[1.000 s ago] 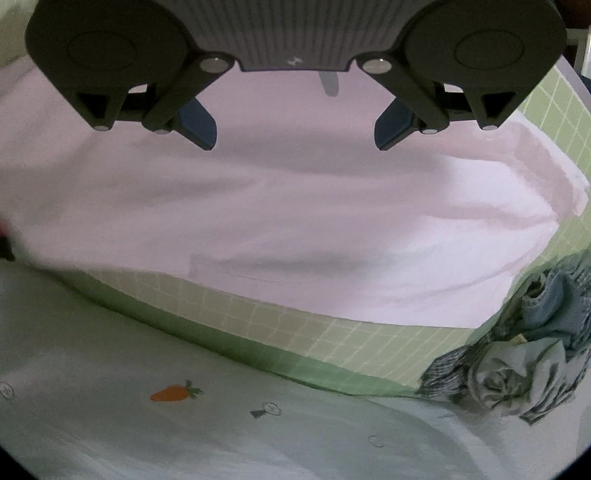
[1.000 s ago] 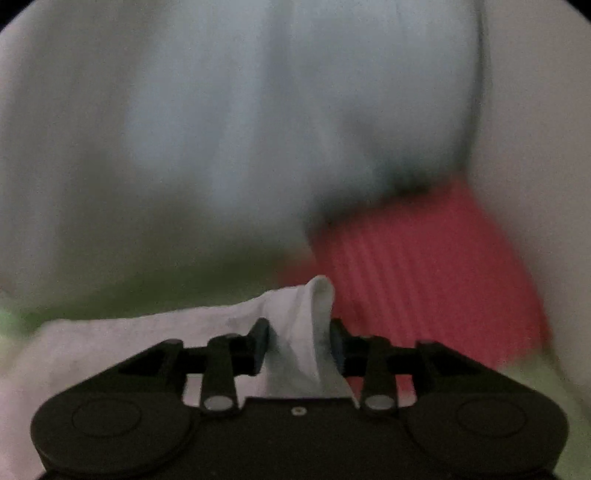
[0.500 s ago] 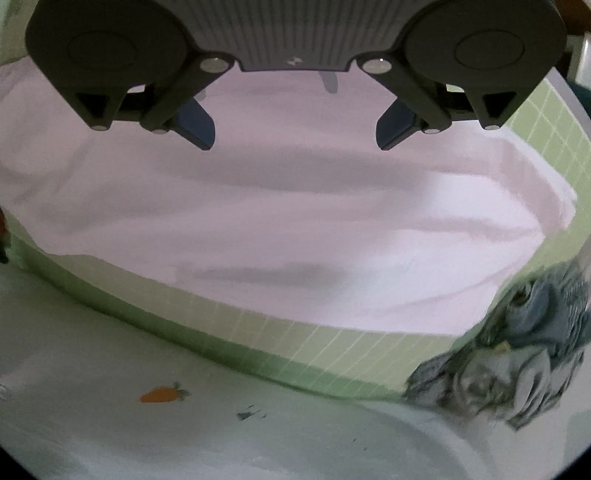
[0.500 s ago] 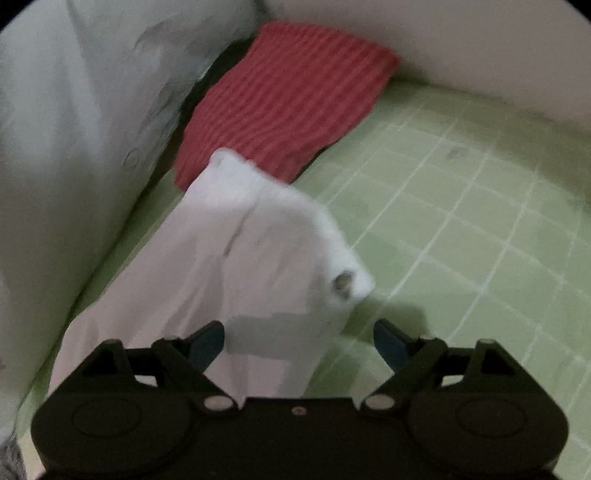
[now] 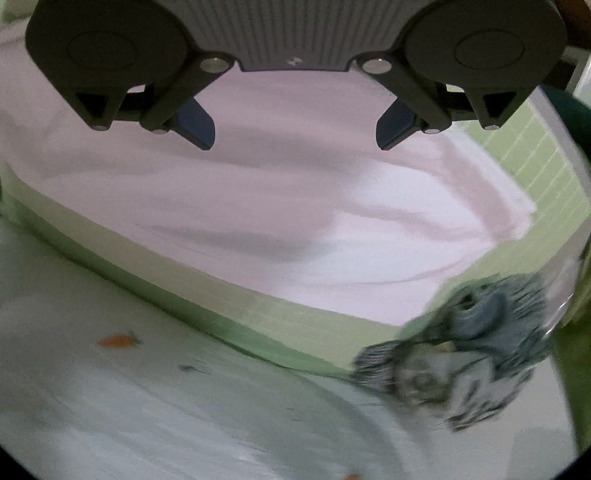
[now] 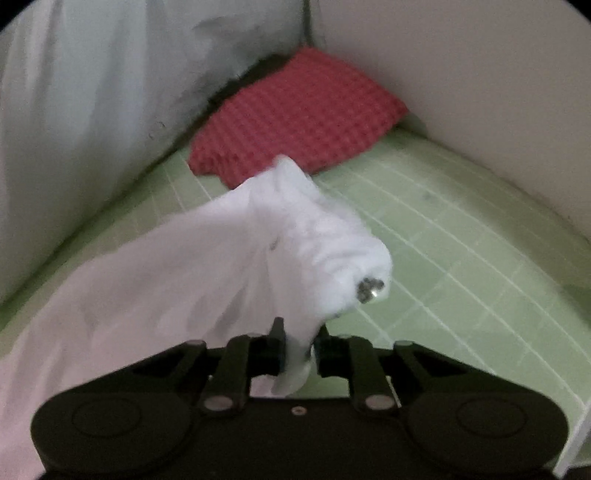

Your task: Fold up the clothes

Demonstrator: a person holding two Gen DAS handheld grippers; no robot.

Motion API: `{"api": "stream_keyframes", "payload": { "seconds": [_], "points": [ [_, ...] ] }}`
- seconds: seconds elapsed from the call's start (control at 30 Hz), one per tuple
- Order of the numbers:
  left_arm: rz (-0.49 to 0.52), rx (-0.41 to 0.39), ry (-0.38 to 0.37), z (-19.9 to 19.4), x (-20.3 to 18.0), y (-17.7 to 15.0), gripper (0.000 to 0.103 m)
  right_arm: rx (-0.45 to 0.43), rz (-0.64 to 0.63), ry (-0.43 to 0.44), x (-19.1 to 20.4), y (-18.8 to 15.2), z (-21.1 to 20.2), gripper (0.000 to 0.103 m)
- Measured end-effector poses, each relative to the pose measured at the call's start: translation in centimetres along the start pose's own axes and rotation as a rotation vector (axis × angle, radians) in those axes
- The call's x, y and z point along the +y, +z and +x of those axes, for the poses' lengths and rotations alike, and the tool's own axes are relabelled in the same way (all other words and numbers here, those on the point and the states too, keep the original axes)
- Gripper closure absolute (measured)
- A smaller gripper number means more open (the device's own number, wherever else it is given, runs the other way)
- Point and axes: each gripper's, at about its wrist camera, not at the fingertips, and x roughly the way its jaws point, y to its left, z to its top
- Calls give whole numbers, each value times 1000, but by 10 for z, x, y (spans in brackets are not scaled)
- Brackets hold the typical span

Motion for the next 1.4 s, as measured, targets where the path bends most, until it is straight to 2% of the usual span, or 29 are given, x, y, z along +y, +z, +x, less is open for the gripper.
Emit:
{"api": "stream_keyframes", "payload": {
  "seconds": [0.03,0.07,0.1,0.17,0.23,0.3,0.5,0.7,0.87,0.93,1.03,1.2,1.3,1.33,1.4],
  "points": [
    [-25,-1,10,0,12,0,9,7,-2,-13,1,0,-1,76],
    [-51,1,16,1,24,1,9,-8,-16,-25,6,1,-6,60],
    [-79,3,20,2,37,1,9,-29,-27,-25,12,0,-13,52],
    [-137,9,24,4,62,3,9,-74,-48,-19,24,-3,-27,25],
    [-183,18,30,8,88,7,9,-93,-67,-3,40,-7,-39,17],
    [-211,28,40,13,111,11,9,-100,-90,19,59,-16,-52,17],
    [-279,71,50,44,180,27,9,-32,-139,104,115,-62,-80,14],
    [-307,117,41,82,236,41,11,44,-179,122,173,-110,-98,13],
    [-309,162,-2,110,269,52,28,69,-185,91,210,-140,-108,13],
    [-309,172,-27,116,278,56,32,72,-177,82,220,-147,-112,13],
    [-297,166,-65,123,287,63,46,85,-155,71,237,-162,-115,13],
    [-322,161,-119,134,294,70,55,112,-167,86,256,-175,-119,13],
    [-366,143,-107,134,297,69,75,113,-175,96,260,-172,-118,13],
    [-374,132,-105,133,297,70,88,111,-171,99,260,-170,-117,13],
    [-369,100,-114,126,293,73,92,107,-157,108,258,-164,-117,13]
  ]
}}
